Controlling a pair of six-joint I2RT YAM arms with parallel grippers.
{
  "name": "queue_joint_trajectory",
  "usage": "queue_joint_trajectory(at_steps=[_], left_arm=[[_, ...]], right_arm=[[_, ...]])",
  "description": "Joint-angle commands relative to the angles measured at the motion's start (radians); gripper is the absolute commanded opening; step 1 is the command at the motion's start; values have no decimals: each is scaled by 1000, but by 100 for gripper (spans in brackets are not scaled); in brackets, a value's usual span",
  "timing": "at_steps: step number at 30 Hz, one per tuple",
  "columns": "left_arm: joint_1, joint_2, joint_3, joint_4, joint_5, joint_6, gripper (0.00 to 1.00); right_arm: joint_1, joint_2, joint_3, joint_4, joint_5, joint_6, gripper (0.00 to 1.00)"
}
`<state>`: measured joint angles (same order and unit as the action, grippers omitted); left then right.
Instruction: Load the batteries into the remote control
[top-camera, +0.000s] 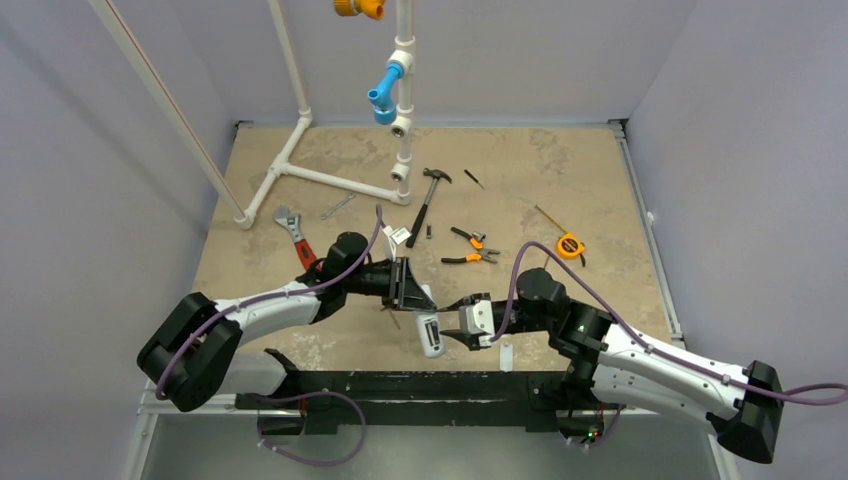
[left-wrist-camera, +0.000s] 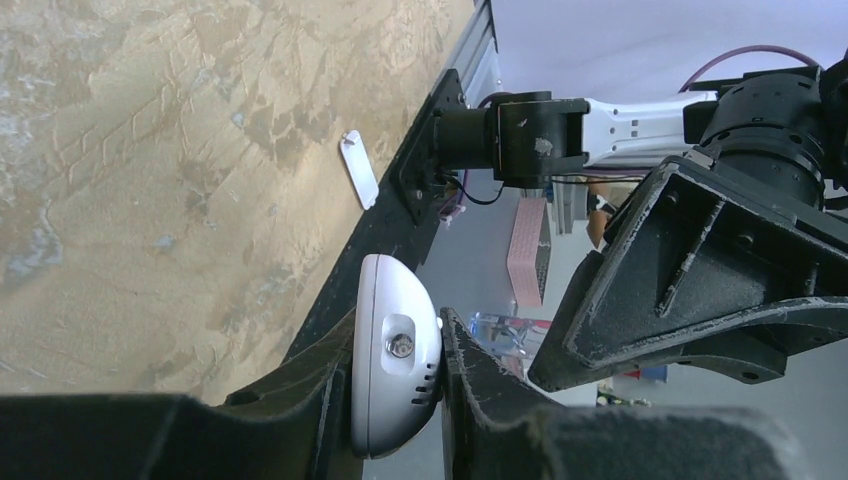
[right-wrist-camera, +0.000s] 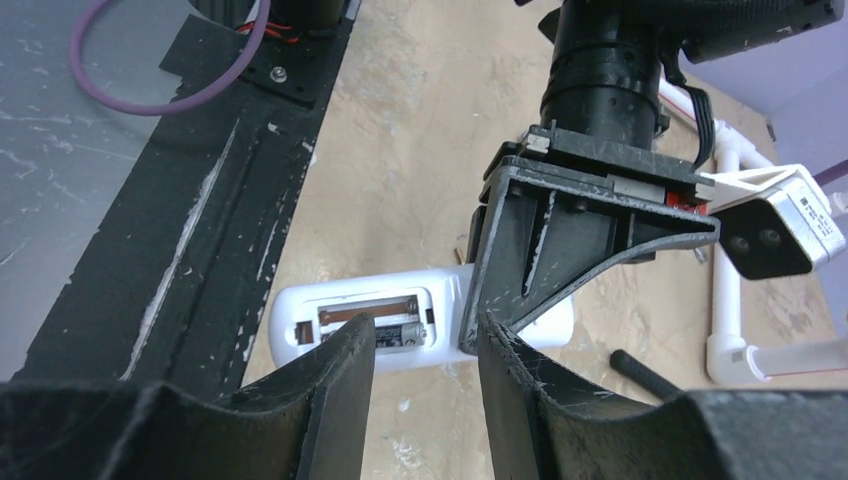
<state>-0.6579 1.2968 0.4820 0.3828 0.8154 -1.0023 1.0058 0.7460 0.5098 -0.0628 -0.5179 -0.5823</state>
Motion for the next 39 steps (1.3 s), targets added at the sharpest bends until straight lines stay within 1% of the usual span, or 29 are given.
queue_joint_trajectory(at_steps=[1,7,11,14,21,31,39], left_arm=[[-12,5,22,106,43,-16,0],[-20,2,15,150,54,-37,0],[-24,0,11,167,52,-47,0],[-26,-3,11,186,53,-55,0],[-32,-2,6,215,62,-63,0],[-34,1,-5,251,67,-72,0],[-35,16,-8,287,68,-91,0]], right_arm=[[-3,28,-16,132,-19,-28,39],[-4,37,-42,195,-51,-7,36],[-3,43,-40,175,-58,-9,29],[-4,46,-36,158,-63,-10,27],[-4,42,-44,157,-29,-8,27],[-3,45,-22,83,26,-16,27],[-4,27,-28,69,21,-6,24]])
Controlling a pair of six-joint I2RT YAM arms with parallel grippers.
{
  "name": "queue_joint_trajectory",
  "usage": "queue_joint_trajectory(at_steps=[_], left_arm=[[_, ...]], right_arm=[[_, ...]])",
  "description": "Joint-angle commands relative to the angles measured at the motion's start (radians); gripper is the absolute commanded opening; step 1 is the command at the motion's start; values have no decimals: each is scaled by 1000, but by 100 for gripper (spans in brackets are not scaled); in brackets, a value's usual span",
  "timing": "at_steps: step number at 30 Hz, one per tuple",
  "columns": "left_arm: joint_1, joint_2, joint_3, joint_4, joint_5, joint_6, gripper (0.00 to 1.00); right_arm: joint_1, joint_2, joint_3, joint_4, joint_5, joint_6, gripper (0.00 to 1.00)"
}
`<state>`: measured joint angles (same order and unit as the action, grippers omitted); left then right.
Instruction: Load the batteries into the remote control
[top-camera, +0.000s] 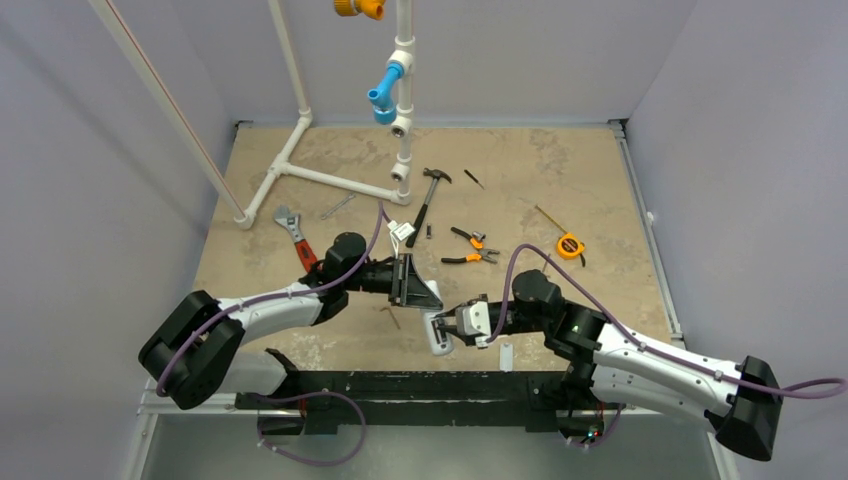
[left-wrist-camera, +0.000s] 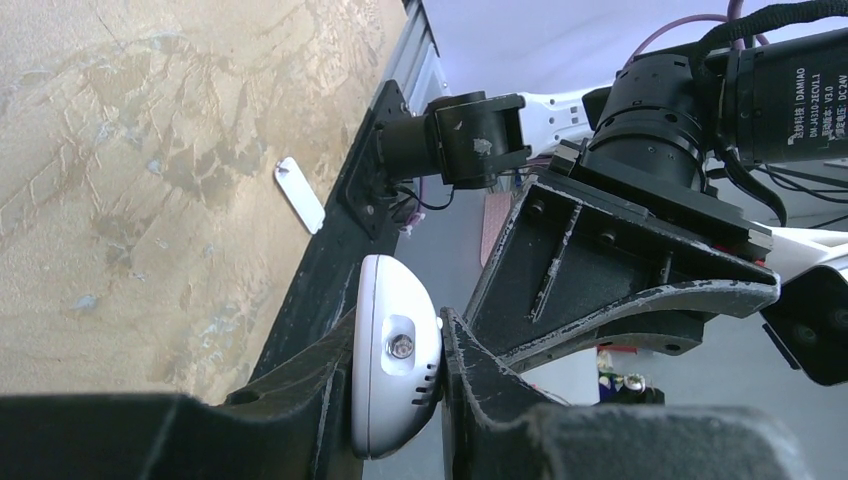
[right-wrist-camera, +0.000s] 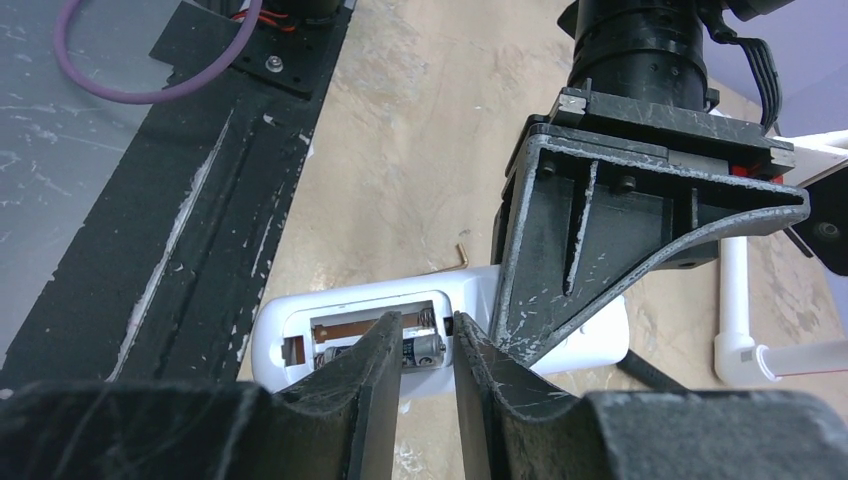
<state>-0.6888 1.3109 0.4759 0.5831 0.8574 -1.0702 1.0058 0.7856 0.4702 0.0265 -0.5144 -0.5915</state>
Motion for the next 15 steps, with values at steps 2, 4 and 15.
queue_joint_trajectory(at_steps=[2,4,15], left_arm=[[-3,4,-2,96,25,-29,0],[-4,9,-3,112,25,-38,0],[-3,24,-7,163,29,-72,0]], right_arm=[[-3,-12,11,-23,13,5,23],[-4,-10,12,-23,6,7,22],[-3,-4,10,-54,-4,22,13]])
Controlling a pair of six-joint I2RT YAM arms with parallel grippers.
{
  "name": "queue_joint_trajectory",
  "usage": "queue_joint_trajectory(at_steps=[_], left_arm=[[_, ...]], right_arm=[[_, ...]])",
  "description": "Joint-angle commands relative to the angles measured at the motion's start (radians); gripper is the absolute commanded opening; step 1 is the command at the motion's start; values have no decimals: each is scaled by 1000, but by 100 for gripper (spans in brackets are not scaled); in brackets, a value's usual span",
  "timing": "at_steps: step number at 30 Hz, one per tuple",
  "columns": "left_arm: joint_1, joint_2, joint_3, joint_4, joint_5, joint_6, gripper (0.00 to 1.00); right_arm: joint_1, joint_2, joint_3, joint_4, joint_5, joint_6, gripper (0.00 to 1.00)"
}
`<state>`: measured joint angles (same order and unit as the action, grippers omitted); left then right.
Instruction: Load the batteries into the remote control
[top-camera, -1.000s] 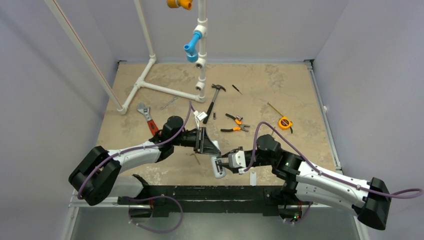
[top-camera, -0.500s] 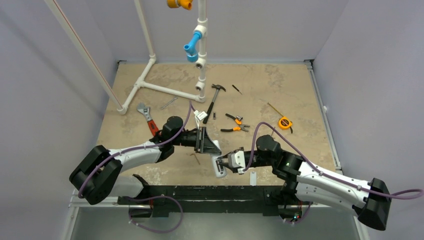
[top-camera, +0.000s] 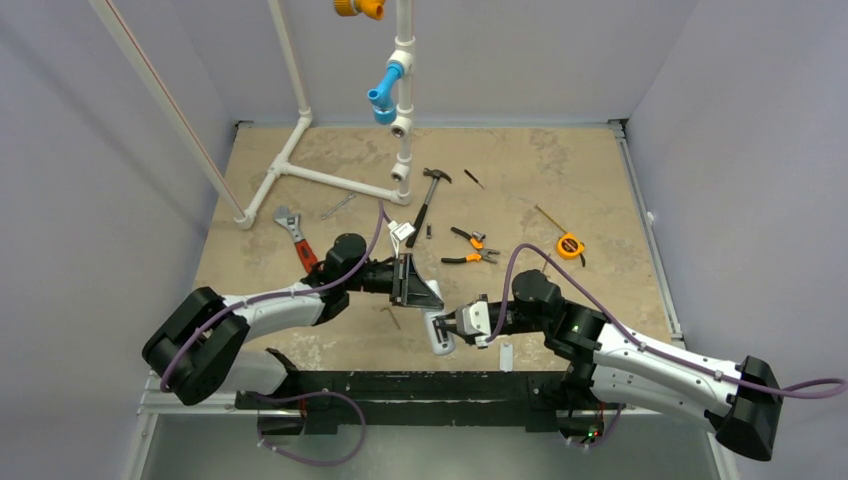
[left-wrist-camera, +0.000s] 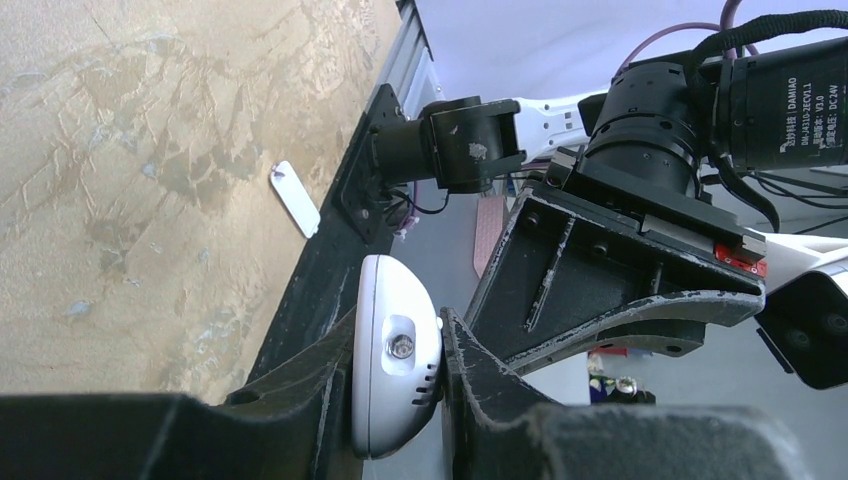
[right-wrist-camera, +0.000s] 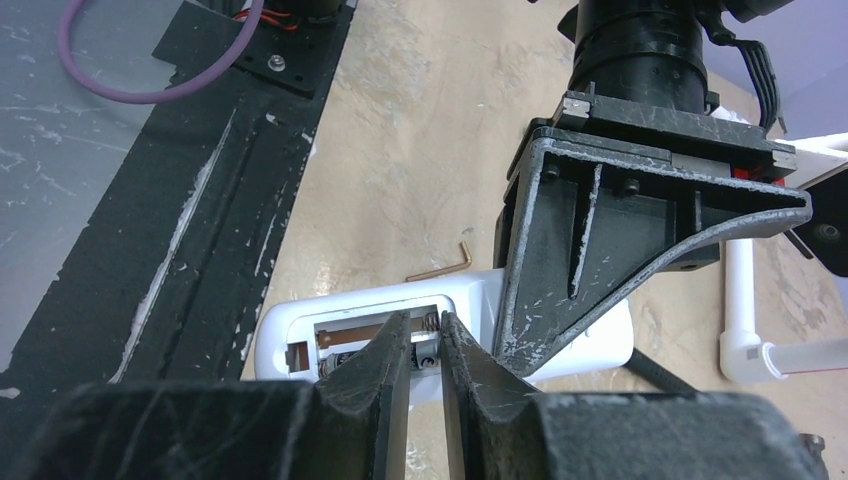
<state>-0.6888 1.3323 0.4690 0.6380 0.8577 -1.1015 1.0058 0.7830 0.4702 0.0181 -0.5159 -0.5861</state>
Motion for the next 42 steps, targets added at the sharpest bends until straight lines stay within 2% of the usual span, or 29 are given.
queue_joint_trajectory(at_steps=[1,12,32,42], left_arm=[[-4,6,-1,118,29,-45,0],[-3,29,-7,202,33,-86,0],[0,2,14,187,33,-85,0],[40,-13,21,180,63,-85,0]], right_arm=[[-3,0,11,-50,-4,18,13],[-4,2,4,-77,-6,52,13],[-4,30,4,-115,29,97,13],[-2,35,-9,-112,32,126,13]])
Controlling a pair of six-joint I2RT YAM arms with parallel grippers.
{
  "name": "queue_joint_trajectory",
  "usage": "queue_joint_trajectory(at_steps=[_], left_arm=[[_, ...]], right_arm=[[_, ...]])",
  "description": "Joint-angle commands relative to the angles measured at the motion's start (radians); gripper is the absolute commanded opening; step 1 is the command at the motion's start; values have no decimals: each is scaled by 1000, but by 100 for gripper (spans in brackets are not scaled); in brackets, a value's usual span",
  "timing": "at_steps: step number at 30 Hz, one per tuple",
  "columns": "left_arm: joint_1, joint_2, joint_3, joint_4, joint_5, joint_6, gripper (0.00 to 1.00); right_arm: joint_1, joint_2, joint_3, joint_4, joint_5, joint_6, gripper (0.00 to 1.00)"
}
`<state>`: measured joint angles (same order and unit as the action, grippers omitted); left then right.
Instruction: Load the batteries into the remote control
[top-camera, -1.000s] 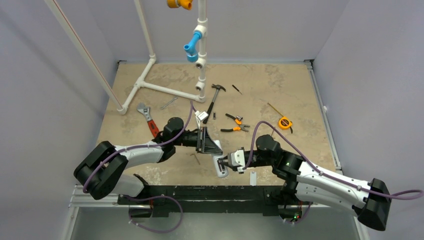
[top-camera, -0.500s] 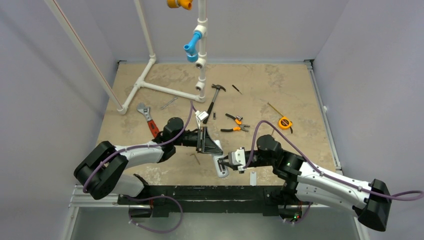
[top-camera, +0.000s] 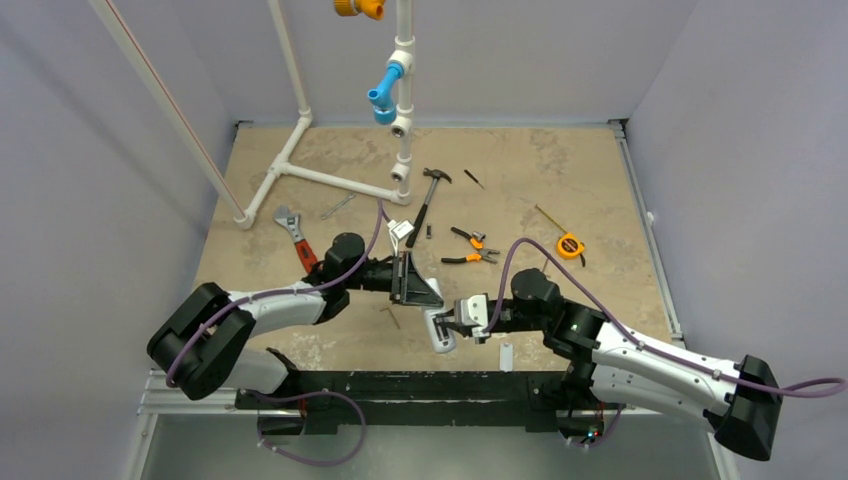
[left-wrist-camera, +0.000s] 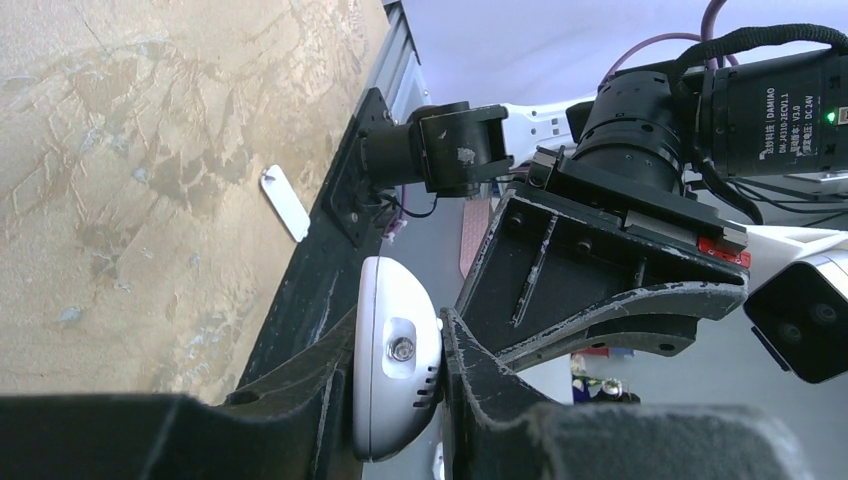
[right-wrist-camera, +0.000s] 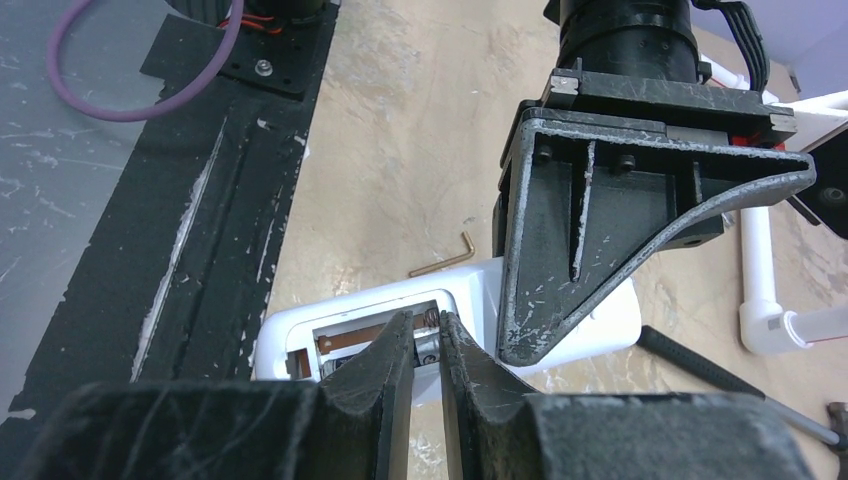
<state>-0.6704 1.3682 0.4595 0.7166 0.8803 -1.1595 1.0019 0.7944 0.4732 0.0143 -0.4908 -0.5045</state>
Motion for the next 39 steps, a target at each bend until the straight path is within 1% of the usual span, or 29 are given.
queue_joint_trajectory(at_steps=[1,6,9,13,19,22,25,32,39], left_arm=[[22,-50,30,106,40,-29,0],[27,-45,33,130,45,-45,0],[29,-35,34,179,54,-80,0],[37,-17,26,284,72,-151,0],[63,44,25,511,107,-289,0],[67,66,28,554,116,-322,0],[69,59,23,538,120,-309,0],[71,-13,23,339,110,-184,0],[71,-24,27,223,85,-101,0]], right_arm=[[1,28,-12,-112,7,45,13],[2,41,-20,-104,8,53,13],[1,52,-22,-96,10,54,13],[1,55,-23,-105,15,56,13],[1,49,-23,-113,31,57,12],[1,55,-18,-126,43,57,12],[1,53,-16,-135,45,60,12],[1,33,-16,-137,61,69,12],[1,6,11,-168,22,76,13]])
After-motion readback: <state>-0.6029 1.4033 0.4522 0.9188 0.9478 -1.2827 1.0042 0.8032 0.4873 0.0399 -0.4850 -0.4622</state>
